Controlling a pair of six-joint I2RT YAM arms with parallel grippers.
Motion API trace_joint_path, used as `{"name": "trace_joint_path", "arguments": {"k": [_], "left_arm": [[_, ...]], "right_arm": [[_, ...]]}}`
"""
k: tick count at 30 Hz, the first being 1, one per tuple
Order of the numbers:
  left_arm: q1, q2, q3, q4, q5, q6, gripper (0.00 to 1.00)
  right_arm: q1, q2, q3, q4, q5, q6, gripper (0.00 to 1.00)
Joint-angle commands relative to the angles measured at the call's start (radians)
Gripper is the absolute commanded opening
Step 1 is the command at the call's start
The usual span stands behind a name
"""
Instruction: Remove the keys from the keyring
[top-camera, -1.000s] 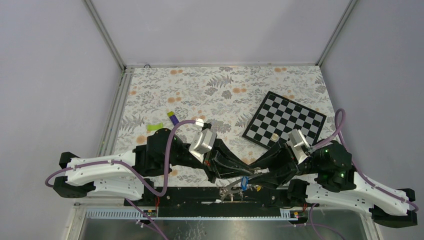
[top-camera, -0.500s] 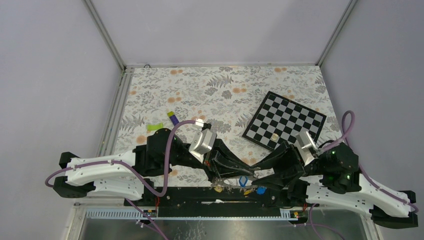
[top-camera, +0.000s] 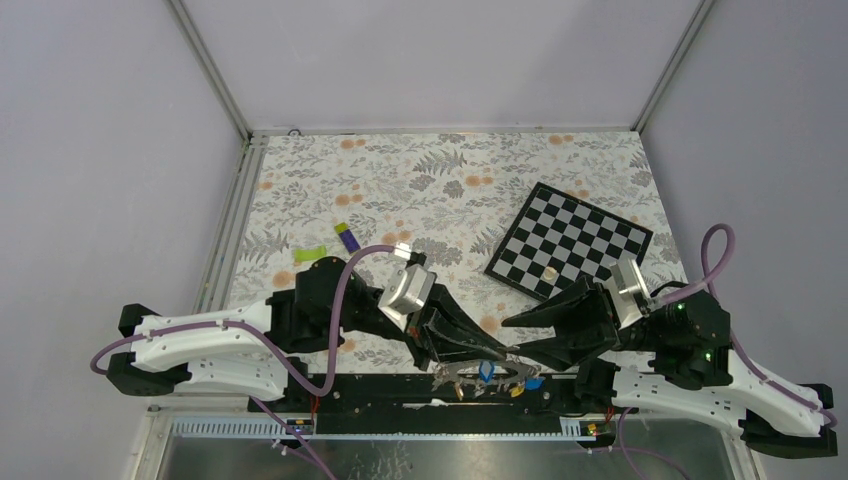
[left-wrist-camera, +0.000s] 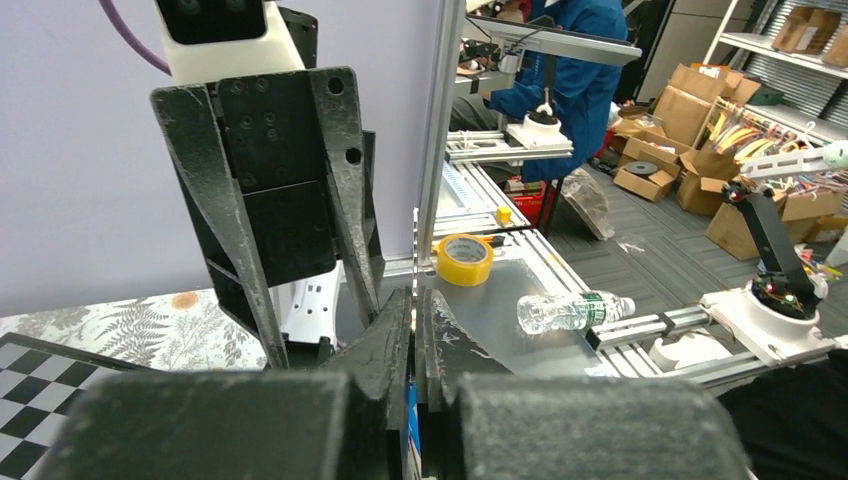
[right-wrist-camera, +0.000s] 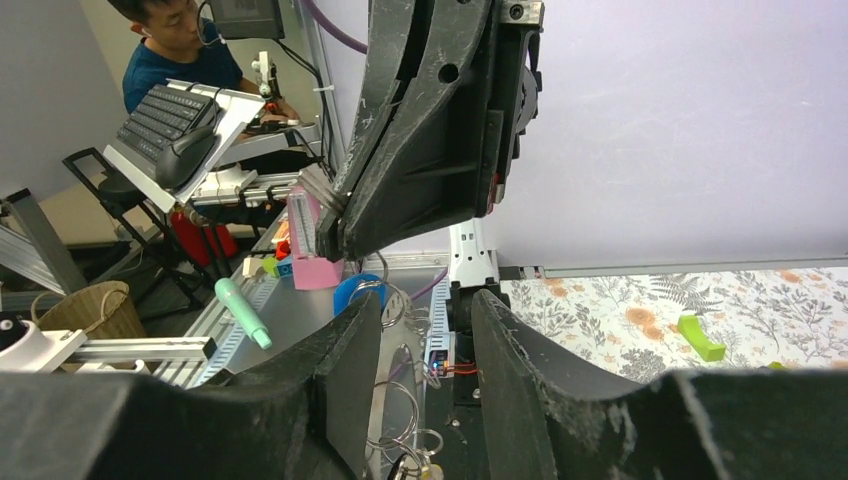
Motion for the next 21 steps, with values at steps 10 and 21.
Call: {"name": "trace_joint_path", "arguments": {"k": [10,21], "left_arm": [[-0.002,0.002,0.057,0.081,0.096,0.044,0.0],[-0.002,-0.013,0.045,0.101,0.204,0.097,0.0]], "right_arm": [[-0.002,0.056,0.034,0.019,-0.1,-0.002,0.49],[-0.002,0.095,0.051,0.041,-0.184,0.025,0.5]]}}
